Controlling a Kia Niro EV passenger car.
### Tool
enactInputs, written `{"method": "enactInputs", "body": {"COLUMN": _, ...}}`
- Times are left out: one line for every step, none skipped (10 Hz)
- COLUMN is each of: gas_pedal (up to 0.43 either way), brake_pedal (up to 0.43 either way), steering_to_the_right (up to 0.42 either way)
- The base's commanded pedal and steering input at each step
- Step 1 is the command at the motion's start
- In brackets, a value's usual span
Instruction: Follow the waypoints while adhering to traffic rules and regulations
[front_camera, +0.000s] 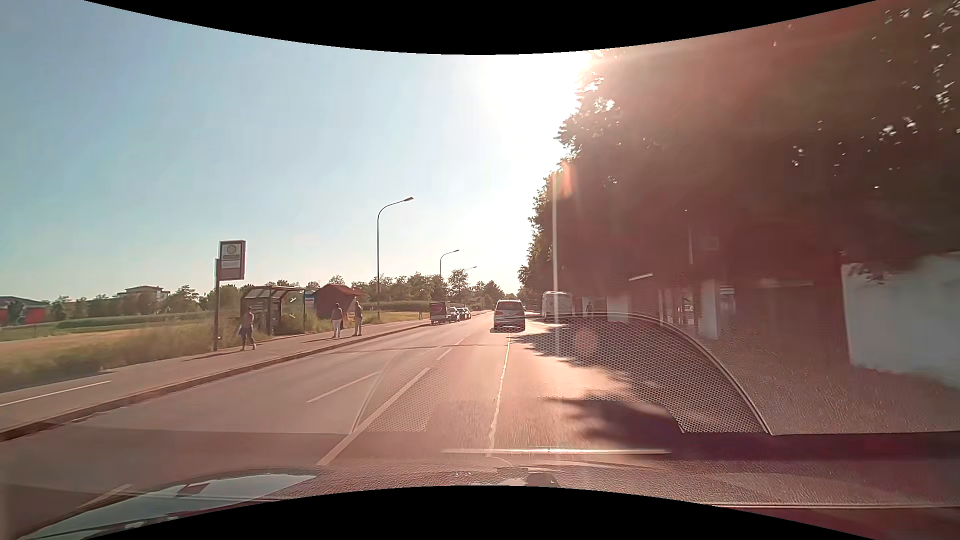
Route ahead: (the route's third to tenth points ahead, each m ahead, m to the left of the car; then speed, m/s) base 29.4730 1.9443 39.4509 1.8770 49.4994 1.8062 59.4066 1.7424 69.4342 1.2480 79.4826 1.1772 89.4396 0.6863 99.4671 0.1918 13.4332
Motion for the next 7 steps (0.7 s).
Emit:
{"method": "enactInputs", "body": {"gas_pedal": 0.13, "brake_pedal": 0.006, "steering_to_the_right": -0.002}}
{"method": "enactInputs", "body": {"gas_pedal": 0.118, "brake_pedal": 0.006, "steering_to_the_right": -0.002}}
{"method": "enactInputs", "body": {"gas_pedal": 0.098, "brake_pedal": 0.006, "steering_to_the_right": -0.002}}
{"method": "enactInputs", "body": {"gas_pedal": 0.098, "brake_pedal": 0.006, "steering_to_the_right": -0.002}}
{"method": "enactInputs", "body": {"gas_pedal": 0.087, "brake_pedal": 0.006, "steering_to_the_right": 0.0}}
{"method": "enactInputs", "body": {"gas_pedal": 0.087, "brake_pedal": 0.006, "steering_to_the_right": 0.001}}
{"method": "enactInputs", "body": {"gas_pedal": 0.087, "brake_pedal": 0.006, "steering_to_the_right": 0.001}}
